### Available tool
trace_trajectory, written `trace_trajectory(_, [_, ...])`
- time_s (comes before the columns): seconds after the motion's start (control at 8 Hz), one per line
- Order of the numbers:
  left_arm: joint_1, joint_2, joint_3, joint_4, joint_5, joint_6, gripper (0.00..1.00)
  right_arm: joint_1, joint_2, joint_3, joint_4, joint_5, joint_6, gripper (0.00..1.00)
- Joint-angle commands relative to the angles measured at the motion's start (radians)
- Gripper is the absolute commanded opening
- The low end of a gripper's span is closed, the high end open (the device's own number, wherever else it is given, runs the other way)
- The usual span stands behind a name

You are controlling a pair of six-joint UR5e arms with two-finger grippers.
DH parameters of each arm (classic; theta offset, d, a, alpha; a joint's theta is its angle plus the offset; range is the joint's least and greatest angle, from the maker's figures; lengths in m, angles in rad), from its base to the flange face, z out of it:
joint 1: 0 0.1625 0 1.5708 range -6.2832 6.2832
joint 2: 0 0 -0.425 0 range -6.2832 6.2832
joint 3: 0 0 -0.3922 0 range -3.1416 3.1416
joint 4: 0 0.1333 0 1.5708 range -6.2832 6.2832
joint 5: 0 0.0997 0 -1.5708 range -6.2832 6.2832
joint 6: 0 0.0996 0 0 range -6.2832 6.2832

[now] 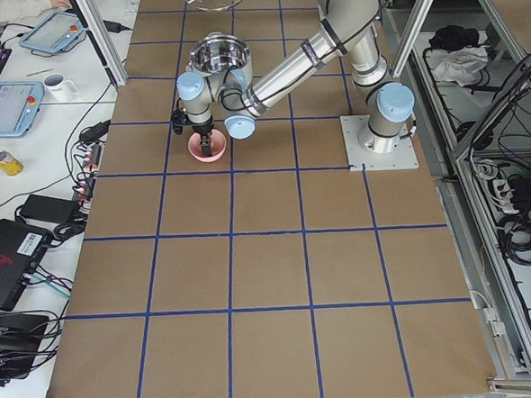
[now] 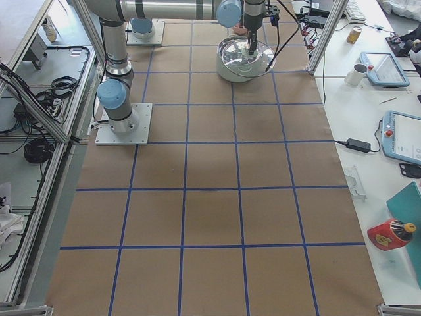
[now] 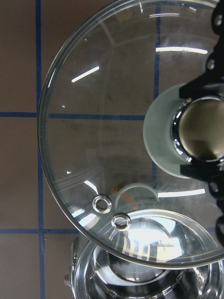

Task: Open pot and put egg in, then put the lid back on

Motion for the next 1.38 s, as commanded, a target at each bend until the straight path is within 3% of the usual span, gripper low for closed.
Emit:
trace_trajectory(0.0, [0.000, -0.020, 0.005, 0.008, 0.000, 0.005, 0.94, -0.041, 0.000, 0.007, -0.002, 0.001, -0.056, 0.00])
trace_trajectory(0.12, [0.000, -0.020, 0.007, 0.008, 0.000, 0.006, 0.91, -0.042, -0.001, 0.008, -0.002, 0.004, -0.073, 0.00])
trace_trajectory(0.5, [0.000, -0.020, 0.007, 0.008, 0.001, 0.009, 0.65, -0.042, 0.006, 0.008, -0.008, -0.002, -0.093, 0.00])
trace_trajectory(1.12, [0.000, -0.021, 0.008, 0.008, 0.003, 0.005, 0.54, -0.044, 0.006, 0.010, -0.008, -0.010, -0.136, 0.00])
trace_trajectory(1.25, [0.000, -0.021, 0.011, 0.008, 0.003, 0.003, 0.46, -0.044, 0.006, 0.010, -0.010, -0.009, -0.136, 0.00])
